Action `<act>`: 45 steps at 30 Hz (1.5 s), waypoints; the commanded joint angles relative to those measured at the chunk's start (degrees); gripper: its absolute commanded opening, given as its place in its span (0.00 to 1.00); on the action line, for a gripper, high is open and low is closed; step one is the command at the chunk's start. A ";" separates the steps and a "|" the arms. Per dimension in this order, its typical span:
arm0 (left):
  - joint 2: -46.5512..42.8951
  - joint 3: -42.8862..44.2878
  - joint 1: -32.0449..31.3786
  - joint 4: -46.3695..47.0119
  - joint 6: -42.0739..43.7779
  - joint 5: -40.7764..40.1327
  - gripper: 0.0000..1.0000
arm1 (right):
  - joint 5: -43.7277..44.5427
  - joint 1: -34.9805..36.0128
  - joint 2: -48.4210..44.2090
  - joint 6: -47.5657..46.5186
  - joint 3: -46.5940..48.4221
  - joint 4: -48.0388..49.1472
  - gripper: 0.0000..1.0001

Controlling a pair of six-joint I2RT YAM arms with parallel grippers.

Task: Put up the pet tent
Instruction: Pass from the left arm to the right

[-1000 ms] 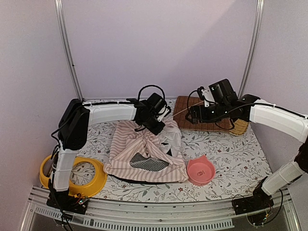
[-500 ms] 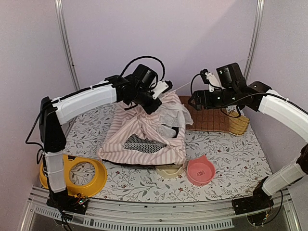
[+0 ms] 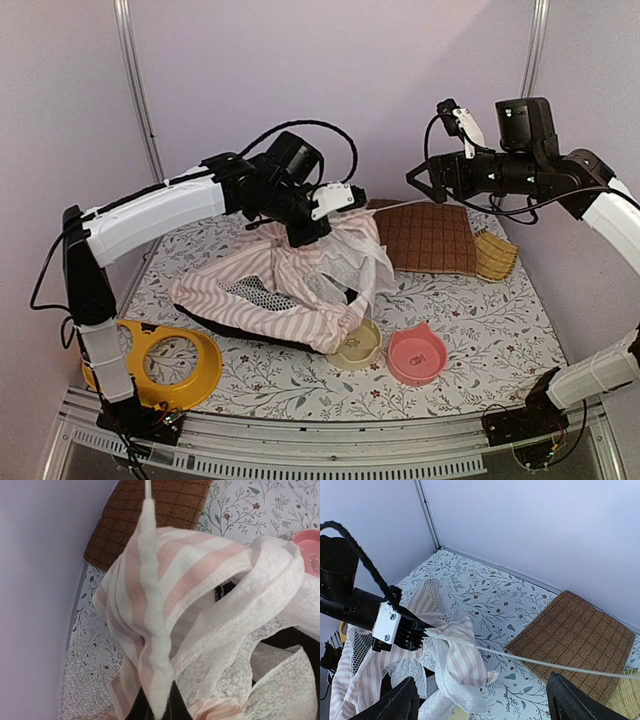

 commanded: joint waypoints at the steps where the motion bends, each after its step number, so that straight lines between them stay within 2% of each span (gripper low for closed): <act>1: -7.28 -7.19 -4.49 3.57 7.61 1.99 0.00 | -5.06 0.43 -0.22 -5.32 -0.90 -2.42 0.89; 6: -13.05 -17.67 -8.67 8.72 10.94 0.27 0.00 | -10.16 2.56 3.12 -9.78 -1.41 -3.52 0.87; 12: -18.46 -24.60 -9.93 12.48 11.30 0.43 0.00 | -19.39 5.14 5.30 -14.34 -4.70 -2.90 0.83; 17: -21.83 -27.58 -10.19 14.08 11.82 1.39 0.00 | -23.24 9.10 5.49 -15.15 -7.60 -0.66 0.79; 22: -23.99 -27.83 -10.37 14.66 12.55 2.13 0.00 | -20.23 13.08 7.68 -15.13 -8.01 0.52 0.78; 28: -25.06 -27.65 -10.74 15.43 13.33 1.43 0.00 | -16.02 13.48 9.26 -15.76 -6.45 1.90 0.74; 32: -25.85 -28.23 -10.75 18.27 14.06 0.58 0.00 | -15.93 13.49 10.19 -15.89 -5.54 2.08 0.65; 35: -26.46 -28.93 -10.77 21.04 15.00 0.79 0.00 | -16.13 13.61 11.31 -15.72 -4.82 2.22 0.54; 37: -26.45 -29.18 -10.67 22.27 15.30 0.55 0.00 | -16.35 13.63 11.87 -15.42 -4.74 2.75 0.43; 41: -26.99 -30.40 -9.84 27.73 14.47 -0.38 0.00 | -13.88 13.57 12.42 -12.99 -5.08 5.25 0.03; 42: -27.52 -30.92 -9.51 29.63 13.87 -0.35 0.06 | -12.27 13.60 12.39 -12.18 -5.26 6.19 0.00; 45: -29.73 -33.73 -8.77 37.92 11.36 -1.64 0.35 | -8.87 13.55 12.01 -8.80 -5.81 9.29 0.00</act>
